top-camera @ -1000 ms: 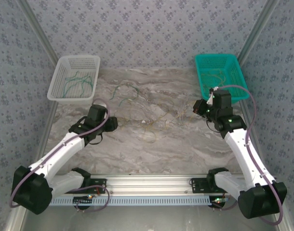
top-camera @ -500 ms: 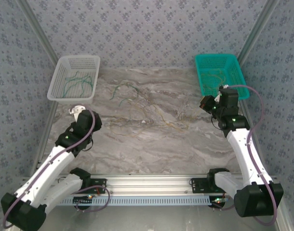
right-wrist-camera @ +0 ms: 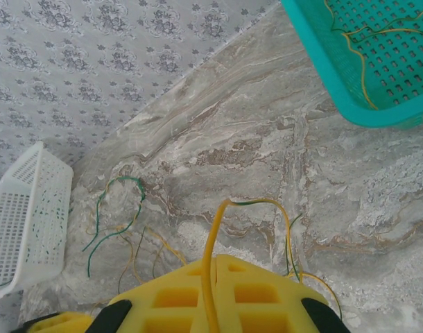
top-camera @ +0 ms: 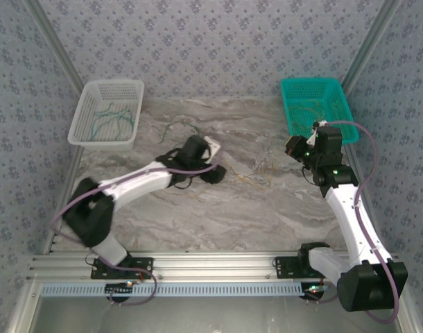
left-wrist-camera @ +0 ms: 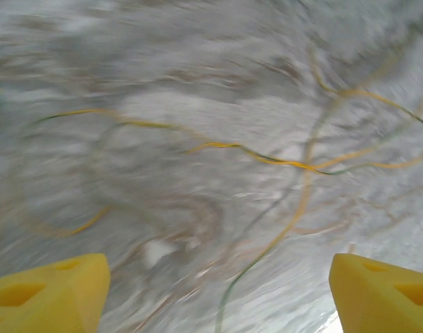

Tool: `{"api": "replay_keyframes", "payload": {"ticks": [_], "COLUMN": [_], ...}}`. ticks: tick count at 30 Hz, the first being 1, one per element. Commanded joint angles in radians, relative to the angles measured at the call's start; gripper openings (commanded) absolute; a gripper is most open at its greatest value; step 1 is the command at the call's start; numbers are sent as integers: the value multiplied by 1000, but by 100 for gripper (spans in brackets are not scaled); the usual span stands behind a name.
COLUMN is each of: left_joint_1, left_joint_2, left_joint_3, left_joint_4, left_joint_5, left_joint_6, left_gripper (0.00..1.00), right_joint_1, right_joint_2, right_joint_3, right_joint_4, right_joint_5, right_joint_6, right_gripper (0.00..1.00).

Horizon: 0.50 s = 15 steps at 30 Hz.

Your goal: Untangle the cables

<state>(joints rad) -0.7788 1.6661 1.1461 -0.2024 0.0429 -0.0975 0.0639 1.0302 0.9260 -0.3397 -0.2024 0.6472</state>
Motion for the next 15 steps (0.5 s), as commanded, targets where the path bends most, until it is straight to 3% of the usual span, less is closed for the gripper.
{"api": "replay_keyframes", "payload": {"ticks": [1,7,15], "left_joint_1": [3,3,3], "left_joint_2": [118,319,374], "left_joint_3": [140,286,233], "left_joint_4": [-55,-164,-96], "left_joint_5": [129,184,216], "left_joint_6": [150,212,205], "left_gripper": [85,86,84], "right_joint_1": [5,4,-1], "right_joint_2": [-11,-17,-12], "right_joint_3": [-1,-1,-12], "right_joint_4": [3,3,10], "right_joint_5": [-9,-9,-9], "right_joint_6": [15,15,10], "right_gripper": [0,0,0]}}
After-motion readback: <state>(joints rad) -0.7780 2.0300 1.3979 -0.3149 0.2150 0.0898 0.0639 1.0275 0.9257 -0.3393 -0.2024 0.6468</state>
